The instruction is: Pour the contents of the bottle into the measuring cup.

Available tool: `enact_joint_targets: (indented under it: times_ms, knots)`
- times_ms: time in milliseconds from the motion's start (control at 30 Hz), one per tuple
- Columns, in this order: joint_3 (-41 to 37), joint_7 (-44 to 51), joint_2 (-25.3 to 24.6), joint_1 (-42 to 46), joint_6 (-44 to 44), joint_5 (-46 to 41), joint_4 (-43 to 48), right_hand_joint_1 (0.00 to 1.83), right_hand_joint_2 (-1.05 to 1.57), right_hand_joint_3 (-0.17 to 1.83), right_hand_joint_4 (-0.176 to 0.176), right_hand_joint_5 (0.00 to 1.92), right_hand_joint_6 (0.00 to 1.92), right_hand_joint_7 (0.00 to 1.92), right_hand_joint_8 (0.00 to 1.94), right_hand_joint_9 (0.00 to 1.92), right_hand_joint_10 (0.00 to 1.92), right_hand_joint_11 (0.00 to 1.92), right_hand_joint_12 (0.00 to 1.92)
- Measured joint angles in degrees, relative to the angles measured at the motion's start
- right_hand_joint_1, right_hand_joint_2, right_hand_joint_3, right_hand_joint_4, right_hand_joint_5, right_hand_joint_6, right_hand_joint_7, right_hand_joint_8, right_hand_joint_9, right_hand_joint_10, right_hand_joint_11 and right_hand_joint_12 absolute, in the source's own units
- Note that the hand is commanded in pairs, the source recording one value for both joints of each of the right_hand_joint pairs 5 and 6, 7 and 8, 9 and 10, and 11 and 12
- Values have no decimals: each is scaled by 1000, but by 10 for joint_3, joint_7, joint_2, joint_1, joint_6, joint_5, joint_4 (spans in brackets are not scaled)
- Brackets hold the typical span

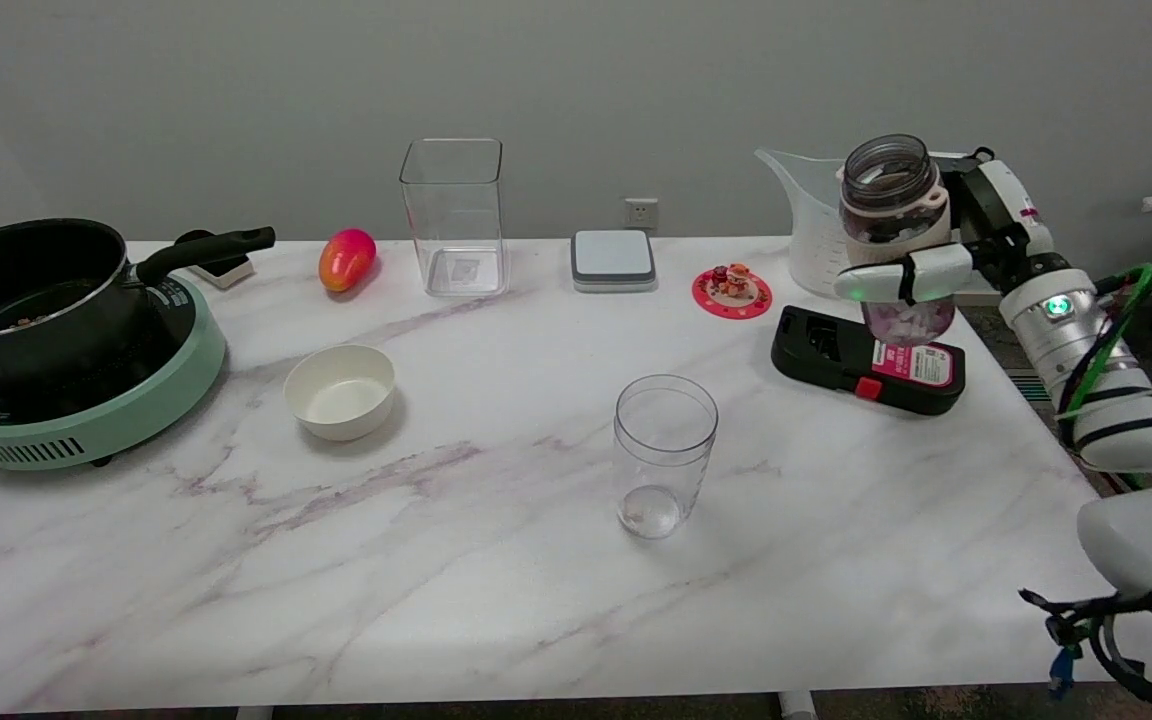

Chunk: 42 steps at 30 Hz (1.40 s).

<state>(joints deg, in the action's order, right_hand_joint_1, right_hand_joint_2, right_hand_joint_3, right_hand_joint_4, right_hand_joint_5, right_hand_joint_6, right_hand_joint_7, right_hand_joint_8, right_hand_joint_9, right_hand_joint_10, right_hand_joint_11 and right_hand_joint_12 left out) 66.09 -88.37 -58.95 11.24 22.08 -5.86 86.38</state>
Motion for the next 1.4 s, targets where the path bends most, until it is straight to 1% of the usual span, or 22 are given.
enact_joint_targets:
  times_ms: [300, 633, 1067, 1400]
  knots:
    - [-32, 26, -26, 63, -1, 37, 71, 1355, 1480, 235, 0, 1920, 1920, 1920, 1920, 1607, 1607, 1315, 1315]
    - [-30, 75, -63, 113, 11, 55, 138, 1336, 1524, 218, 0, 1920, 1920, 1920, 1920, 1622, 1622, 1327, 1327]
    - [-6, 139, -82, 126, 28, 55, 178, 1347, 1516, 213, 0, 1920, 1920, 1920, 1920, 1621, 1621, 1327, 1327]
    - [-1, 235, -83, 131, 46, 52, 188, 1369, 1483, 223, 0, 1920, 1920, 1920, 1920, 1609, 1609, 1321, 1321]
